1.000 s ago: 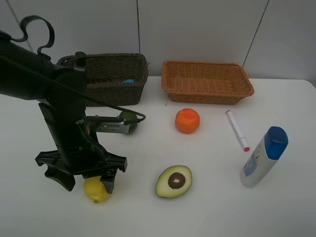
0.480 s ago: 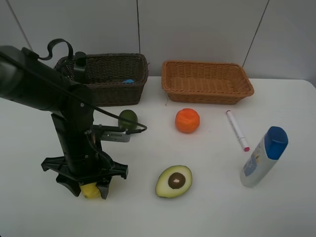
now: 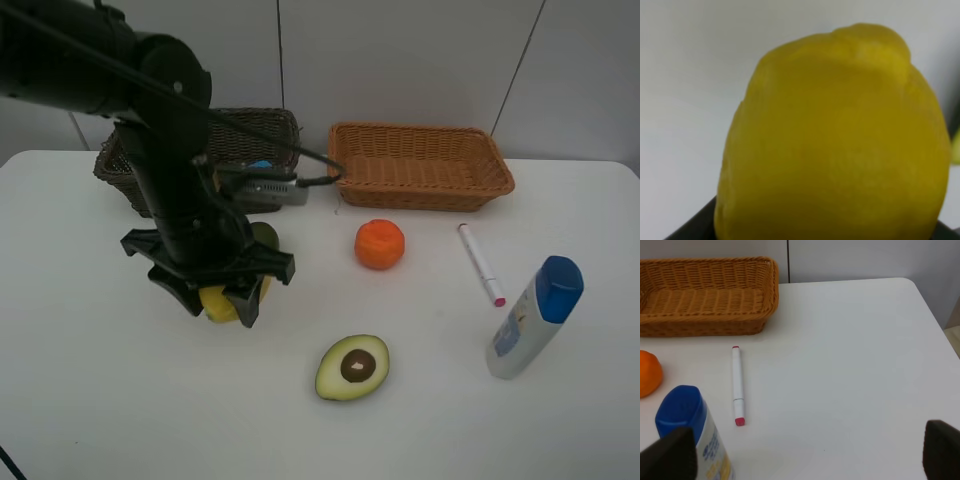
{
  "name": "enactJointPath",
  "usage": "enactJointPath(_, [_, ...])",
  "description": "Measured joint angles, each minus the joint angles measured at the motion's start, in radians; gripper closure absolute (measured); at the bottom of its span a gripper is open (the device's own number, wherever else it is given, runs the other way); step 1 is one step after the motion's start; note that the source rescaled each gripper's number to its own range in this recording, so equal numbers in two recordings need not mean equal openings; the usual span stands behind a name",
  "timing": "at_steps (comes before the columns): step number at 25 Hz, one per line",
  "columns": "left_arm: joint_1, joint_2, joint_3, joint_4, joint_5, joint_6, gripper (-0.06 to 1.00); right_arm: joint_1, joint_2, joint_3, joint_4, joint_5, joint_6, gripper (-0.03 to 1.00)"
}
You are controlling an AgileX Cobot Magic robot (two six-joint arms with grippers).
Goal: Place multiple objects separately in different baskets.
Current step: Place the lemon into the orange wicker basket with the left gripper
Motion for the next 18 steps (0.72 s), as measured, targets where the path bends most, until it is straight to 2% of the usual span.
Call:
enactJointPath(4, [0.0,0.127,-0.35,0.0,-0.022,0.033,0.53,0.0,0.0,0.0,0.0,0.0,0.0,-0.02])
enactJointPath(11, [0.0,0.594,-1.051,0.004,-0.022,0.042,0.53,0.0,0.0,0.0,0.0,0.0,0.0,-0.02])
enactJointPath(16, [0.0,0.873,-1.411,0.086,-0.019,0.043,0.53,0.0,0.0,0.0,0.0,0.0,0.0,-0.02])
enactJointPath(17, [0.001,0.903,-1.459,0.099,-0.017,0.043,0.51,0.0,0.0,0.0,0.0,0.0,0.0,-0.02])
enactJointPath(18, [0.001,0.932,-1.493,0.107,-0.016,0.043,0.44,0.0,0.0,0.0,0.0,0.0,0.0,-0.02])
